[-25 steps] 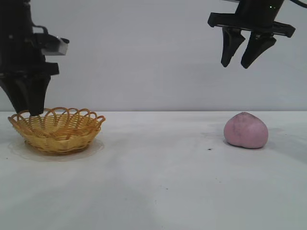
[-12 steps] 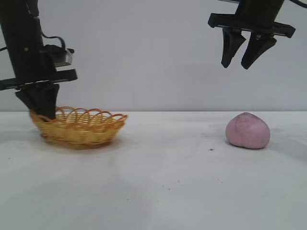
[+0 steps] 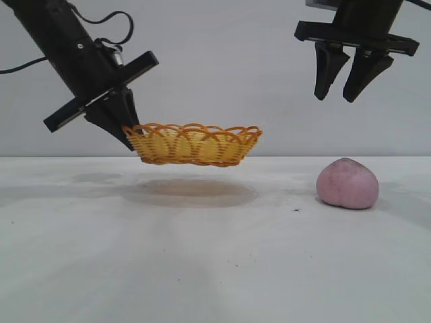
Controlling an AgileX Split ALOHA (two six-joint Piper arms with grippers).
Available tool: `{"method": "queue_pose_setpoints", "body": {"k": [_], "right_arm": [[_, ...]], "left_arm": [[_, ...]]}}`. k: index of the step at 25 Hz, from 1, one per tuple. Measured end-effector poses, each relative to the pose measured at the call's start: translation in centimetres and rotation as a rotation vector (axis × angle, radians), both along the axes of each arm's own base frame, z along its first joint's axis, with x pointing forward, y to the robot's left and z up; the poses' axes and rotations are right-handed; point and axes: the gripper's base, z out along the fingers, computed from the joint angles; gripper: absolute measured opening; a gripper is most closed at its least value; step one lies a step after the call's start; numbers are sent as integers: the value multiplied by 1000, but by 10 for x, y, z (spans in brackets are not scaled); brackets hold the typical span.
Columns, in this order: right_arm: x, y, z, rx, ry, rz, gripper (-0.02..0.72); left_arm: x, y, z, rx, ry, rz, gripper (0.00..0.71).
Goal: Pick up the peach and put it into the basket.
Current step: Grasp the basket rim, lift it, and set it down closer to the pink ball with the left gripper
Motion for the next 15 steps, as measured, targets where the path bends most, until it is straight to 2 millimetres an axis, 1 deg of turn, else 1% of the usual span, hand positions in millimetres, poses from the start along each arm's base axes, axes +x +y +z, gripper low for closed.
{"method": "queue_pose_setpoints", "body": {"k": [5,8,9,13,14,15], "right_arm": [[0,0,0,-6,1,12,349],[0,0,0,-7,0,14,349],[0,0,0,-7,0,14,349],[0,0,0,-9,-1,20,349],[0,0,0,-9,-1,20,349],[0,0,0,-10,-1,20,349]], "left_arm": [[-36,-7,-26,-79,65,63,0],[-49,-6,-36,-103,84,120,0],[-52,-5,-39,-95,82,118,0],[-54,-4,-38,-92,72,121,0],[-55,-3,-39,-90,72,123,52],[-55,-3,-39,-88,70,122,52]]}}
